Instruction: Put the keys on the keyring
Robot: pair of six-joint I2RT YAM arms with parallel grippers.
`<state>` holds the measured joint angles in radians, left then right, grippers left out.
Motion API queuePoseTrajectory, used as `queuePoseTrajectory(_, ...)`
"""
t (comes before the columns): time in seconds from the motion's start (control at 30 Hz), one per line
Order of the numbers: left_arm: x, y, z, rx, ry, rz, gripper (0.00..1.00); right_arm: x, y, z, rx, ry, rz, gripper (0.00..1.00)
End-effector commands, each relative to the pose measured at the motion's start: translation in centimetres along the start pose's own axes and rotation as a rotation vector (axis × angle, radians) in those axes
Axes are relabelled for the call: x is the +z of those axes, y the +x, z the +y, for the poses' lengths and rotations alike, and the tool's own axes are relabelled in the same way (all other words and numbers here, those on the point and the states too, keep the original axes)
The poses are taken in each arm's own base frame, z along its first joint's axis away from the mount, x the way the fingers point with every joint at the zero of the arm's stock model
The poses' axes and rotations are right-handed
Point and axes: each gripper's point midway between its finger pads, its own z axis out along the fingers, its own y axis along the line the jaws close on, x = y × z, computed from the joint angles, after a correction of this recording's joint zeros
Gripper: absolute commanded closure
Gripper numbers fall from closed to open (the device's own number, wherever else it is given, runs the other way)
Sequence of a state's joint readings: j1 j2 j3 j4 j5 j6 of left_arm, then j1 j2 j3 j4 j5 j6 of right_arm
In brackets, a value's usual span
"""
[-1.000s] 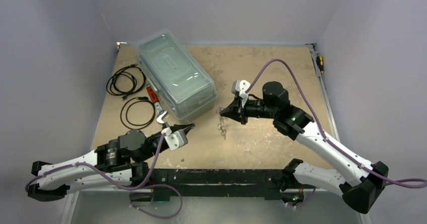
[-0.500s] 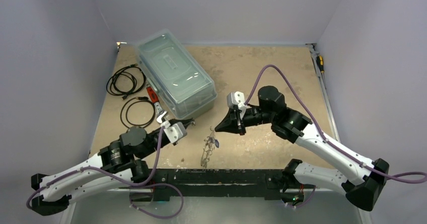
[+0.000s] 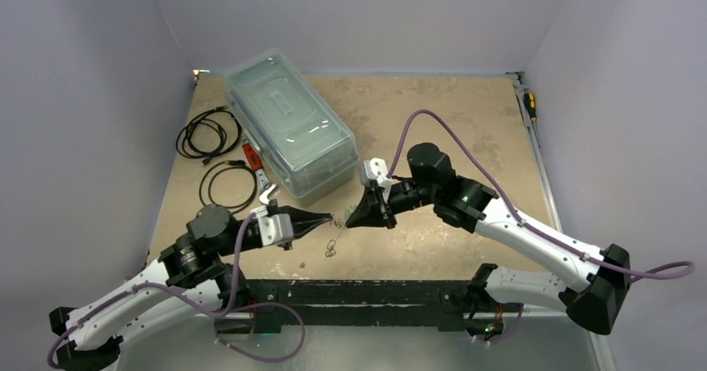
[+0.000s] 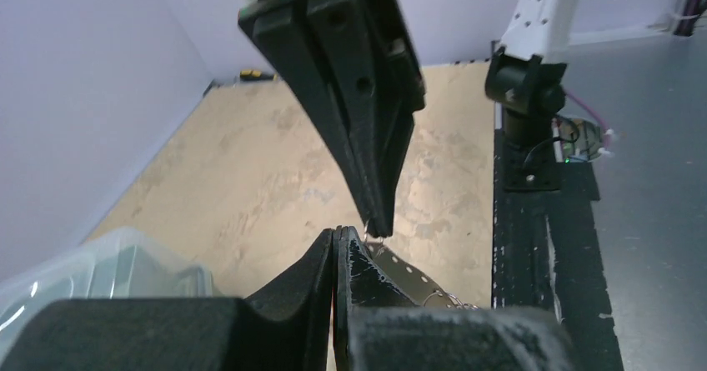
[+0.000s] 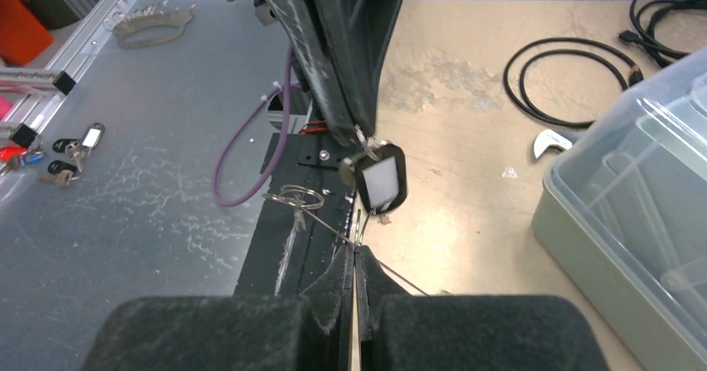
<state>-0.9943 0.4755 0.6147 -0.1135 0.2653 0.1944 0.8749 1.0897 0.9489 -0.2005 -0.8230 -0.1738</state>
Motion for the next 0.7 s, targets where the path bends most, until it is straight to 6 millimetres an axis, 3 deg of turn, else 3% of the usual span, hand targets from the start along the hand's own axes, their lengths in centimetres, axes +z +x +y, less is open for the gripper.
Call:
queuePoseTrajectory(0.0,-0.4,-2.7,-1.9,0.031,0.112,-0.122,1.00,-0.2,-3.6,1.7,-0.115,-0.079,-0.069,1.00)
queuePoseTrajectory(0.2,-0.4,-3.4,-4.0,0.039,0.244,-0.154,1.00,-0.1,-4.5,3.4,-0.145,-0.122,-0.077,1.00)
queuePoseTrajectory(0.67,-0.4,-3.6,-3.9,0.046,0.253,-0.160,1.00,-0.9,-5.1,4.3,-0.178,-0.111,-0.080,1.00)
